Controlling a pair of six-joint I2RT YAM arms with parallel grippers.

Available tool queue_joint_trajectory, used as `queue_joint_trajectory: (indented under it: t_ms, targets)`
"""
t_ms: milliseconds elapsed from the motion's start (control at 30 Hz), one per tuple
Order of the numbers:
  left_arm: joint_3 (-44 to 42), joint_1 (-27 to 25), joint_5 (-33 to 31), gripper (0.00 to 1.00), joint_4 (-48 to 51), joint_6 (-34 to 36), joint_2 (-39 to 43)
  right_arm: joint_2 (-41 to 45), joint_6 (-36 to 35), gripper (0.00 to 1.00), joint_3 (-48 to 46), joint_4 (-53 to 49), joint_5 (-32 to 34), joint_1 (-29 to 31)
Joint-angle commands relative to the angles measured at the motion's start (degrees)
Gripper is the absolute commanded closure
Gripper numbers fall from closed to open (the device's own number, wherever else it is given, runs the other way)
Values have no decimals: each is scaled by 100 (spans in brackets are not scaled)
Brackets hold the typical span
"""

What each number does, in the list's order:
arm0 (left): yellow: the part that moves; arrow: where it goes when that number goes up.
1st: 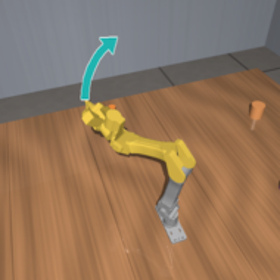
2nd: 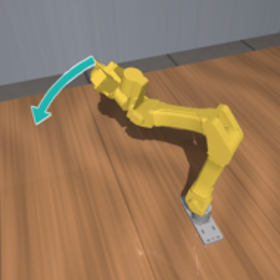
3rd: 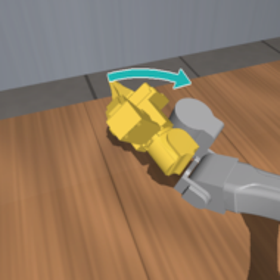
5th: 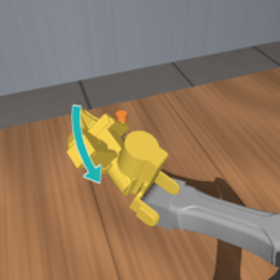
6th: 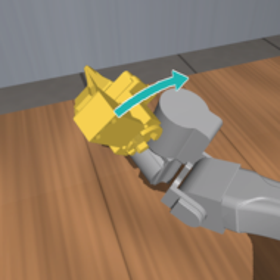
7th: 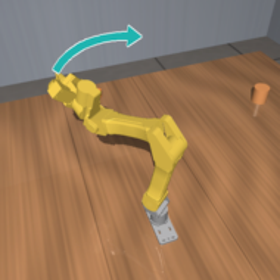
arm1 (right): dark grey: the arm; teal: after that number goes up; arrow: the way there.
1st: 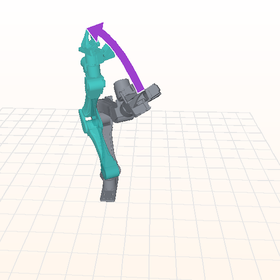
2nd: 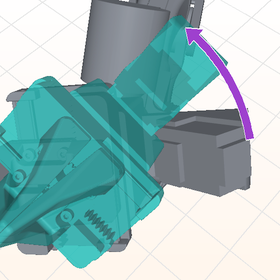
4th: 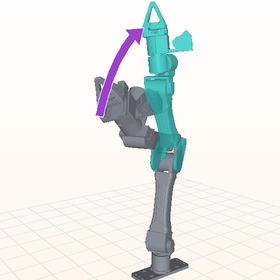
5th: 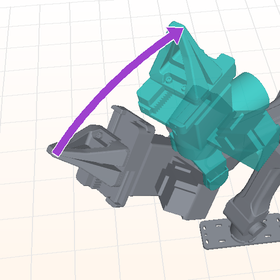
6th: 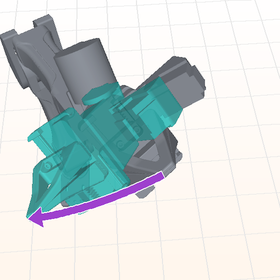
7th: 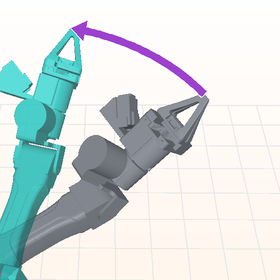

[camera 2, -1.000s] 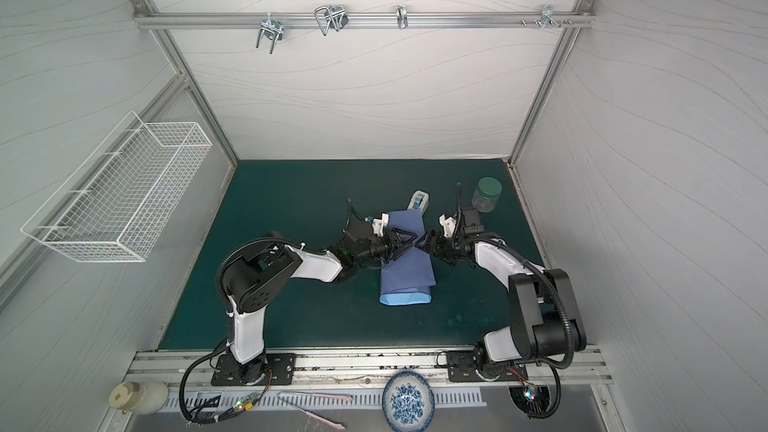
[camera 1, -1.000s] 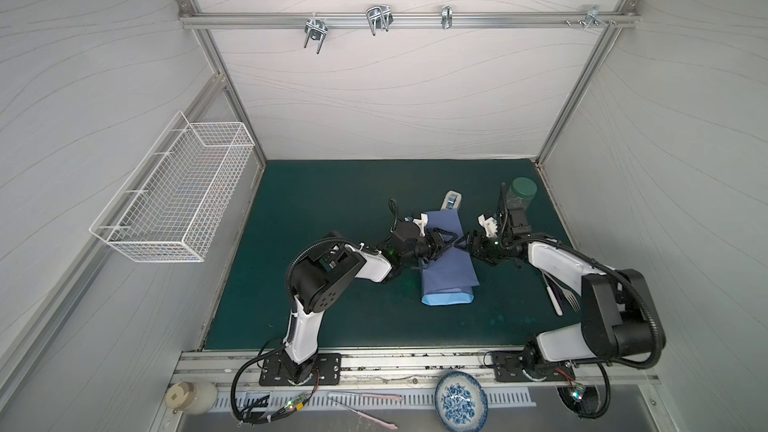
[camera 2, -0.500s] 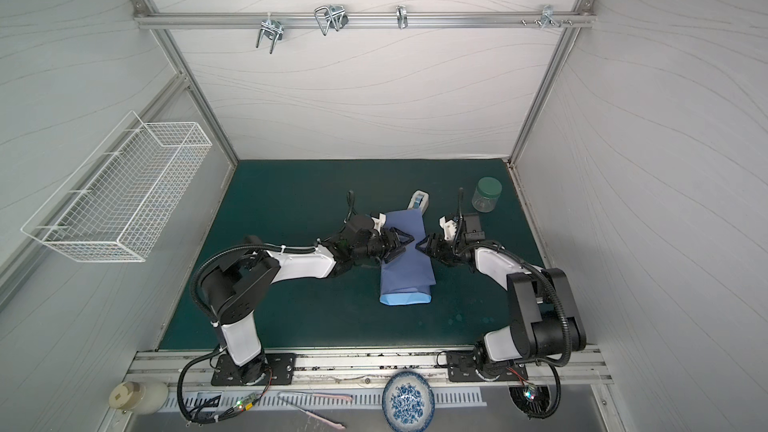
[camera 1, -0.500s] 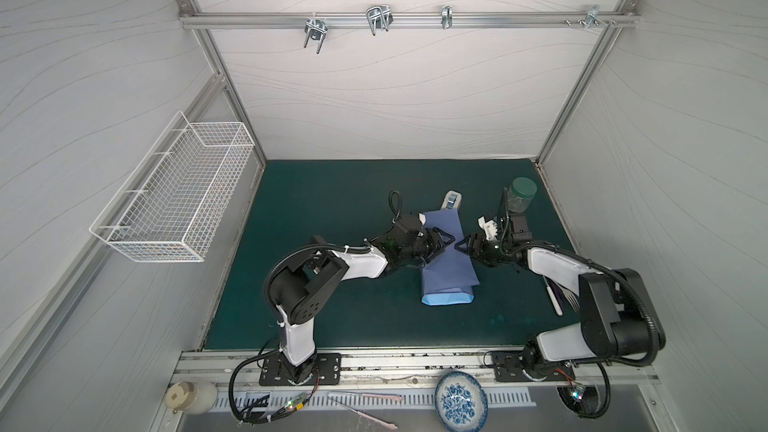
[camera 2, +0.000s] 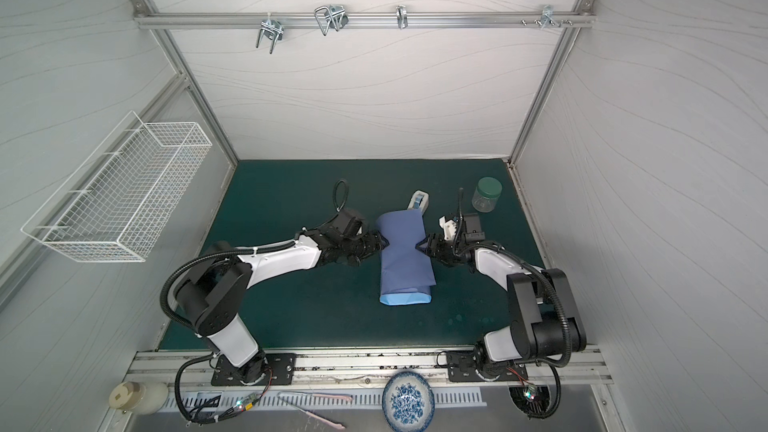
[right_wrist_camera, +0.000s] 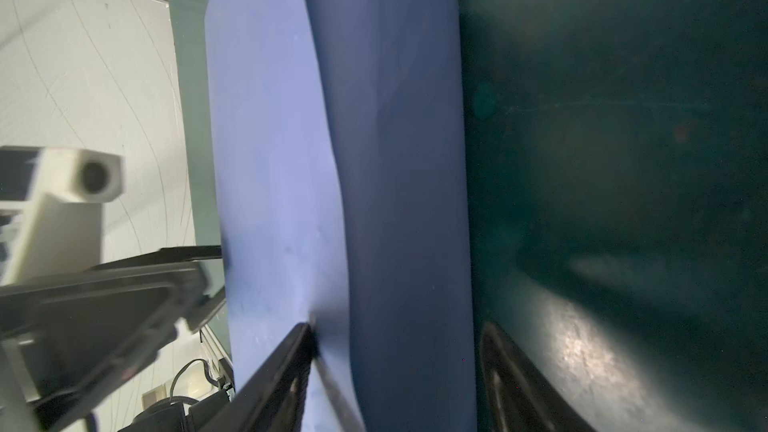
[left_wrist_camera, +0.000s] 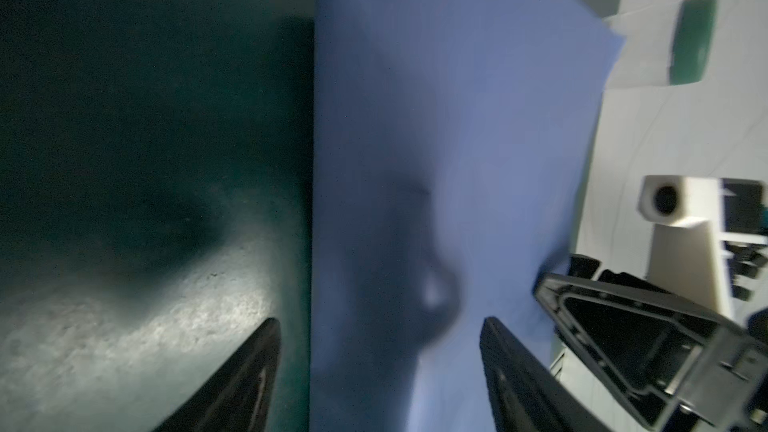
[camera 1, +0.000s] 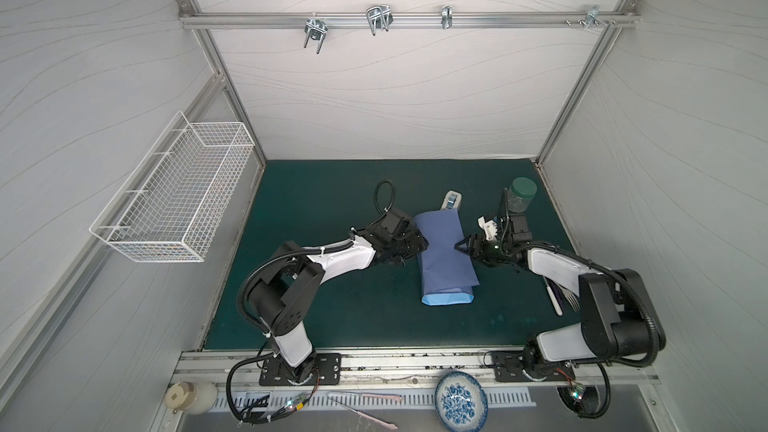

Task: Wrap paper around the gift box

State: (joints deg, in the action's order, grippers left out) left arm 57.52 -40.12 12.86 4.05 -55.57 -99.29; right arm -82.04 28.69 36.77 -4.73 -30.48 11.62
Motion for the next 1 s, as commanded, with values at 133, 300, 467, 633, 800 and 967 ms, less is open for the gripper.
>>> queue_joint_trajectory:
  t_ms: [133,300,467,633,800,967]
  targets:
    - [504,-31,428,28,275,372,-472,-54,-57,36,-158,-494,341,73]
    - [181,-27,424,32,124,312,-469,-8,56,38,-175,-426,287,206]
    - [-137,17,504,37,-148,202,-412,-27,260,39,-193,-279,219,439]
    - [-383,200,534,40,-213,260,-200,-59,489,41,-196,-104,165,664]
    - [-669,433,515,41,-179,345,131,-110,797,43,-177,119,160,947]
    - [-1069,698,522,41,-139,413,514,-256,1127,44,-78,364,334,1464]
